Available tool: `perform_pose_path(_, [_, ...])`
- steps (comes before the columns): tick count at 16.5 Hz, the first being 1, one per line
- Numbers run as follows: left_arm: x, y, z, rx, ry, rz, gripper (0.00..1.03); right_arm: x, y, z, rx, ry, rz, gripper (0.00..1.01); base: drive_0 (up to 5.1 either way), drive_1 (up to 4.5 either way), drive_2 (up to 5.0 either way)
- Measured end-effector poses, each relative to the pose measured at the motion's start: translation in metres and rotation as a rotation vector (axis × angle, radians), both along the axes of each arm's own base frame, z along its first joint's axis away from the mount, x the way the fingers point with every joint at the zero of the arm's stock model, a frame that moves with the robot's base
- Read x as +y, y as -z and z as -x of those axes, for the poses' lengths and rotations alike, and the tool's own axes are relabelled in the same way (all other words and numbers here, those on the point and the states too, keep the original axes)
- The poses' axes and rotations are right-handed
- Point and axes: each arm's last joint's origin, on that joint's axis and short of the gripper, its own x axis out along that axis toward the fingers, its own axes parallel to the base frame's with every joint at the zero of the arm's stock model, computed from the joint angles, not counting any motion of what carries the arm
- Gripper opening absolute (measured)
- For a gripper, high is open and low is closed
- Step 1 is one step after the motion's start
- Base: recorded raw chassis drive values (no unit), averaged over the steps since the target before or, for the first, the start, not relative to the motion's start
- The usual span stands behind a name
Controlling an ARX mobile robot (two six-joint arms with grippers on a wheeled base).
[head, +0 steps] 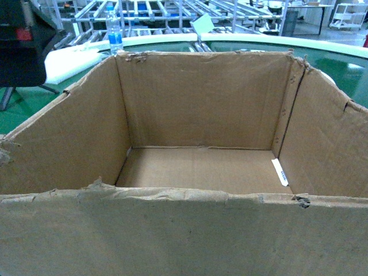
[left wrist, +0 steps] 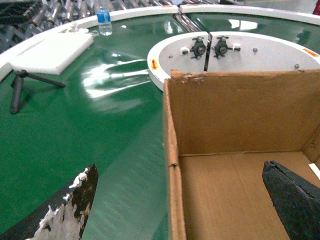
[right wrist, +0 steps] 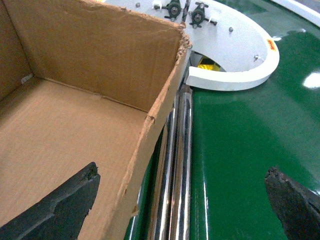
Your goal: Sort boxes to right shelf from conveyor
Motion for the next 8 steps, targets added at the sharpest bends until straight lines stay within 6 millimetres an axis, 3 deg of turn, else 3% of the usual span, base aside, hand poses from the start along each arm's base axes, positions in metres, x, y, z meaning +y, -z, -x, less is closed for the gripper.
perform_pose_path(1, [-0.003, 0.002, -0.002, 0.046, -0.008, 0.016, 0.98, 0.005, -0.003, -0.007, 0.040, -0.005, 0.023, 0.98, 0.0, 0.00, 0.0])
perform_pose_path(4, [-0.008, 0.016, -0.005, 0.142, -0.043, 0.055, 0.98, 0.012, 0.013, -0.022, 0.205, 0.003, 0.070, 0.98, 0.0, 0.00, 0.0])
perform_pose_path(8, [-0.010, 0.026, -0.008, 0.200, -0.052, 0.090, 0.98, 0.014, 0.017, -0.031, 0.273, 0.018, 0.041, 0.98, 0.0, 0.00, 0.0])
